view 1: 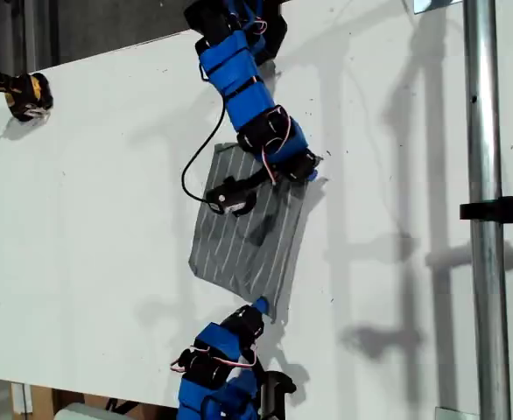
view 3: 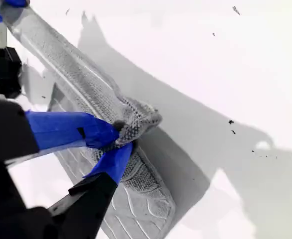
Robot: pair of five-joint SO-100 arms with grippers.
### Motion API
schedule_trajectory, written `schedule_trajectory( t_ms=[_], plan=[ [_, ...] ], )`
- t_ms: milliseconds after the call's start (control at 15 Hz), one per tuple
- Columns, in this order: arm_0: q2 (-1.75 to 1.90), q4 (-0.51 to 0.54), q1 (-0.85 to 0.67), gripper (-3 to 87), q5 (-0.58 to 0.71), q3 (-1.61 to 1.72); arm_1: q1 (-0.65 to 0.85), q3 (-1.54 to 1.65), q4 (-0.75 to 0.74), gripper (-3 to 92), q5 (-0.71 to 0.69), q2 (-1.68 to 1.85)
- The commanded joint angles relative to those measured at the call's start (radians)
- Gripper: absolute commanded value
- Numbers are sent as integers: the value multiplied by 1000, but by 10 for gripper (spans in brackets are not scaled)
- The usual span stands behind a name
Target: Grasp corners of a towel and fold twice.
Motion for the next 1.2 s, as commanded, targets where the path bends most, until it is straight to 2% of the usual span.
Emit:
schedule_trajectory(
  t_ms=[0,333,600,867,1133],
  plan=[
    [78,-11,-141,-15,64,20,100,32,61,-1,14,167],
    [86,-150,-411,-15,236,77,345,287,133,-1,11,391],
    [17,-284,-583,-15,362,75,497,367,170,-1,-26,460],
    [-25,-330,-678,-15,469,-20,647,431,179,-1,-95,563],
    [-40,-396,-687,-15,531,-55,756,462,195,-1,-153,635]
  ],
)
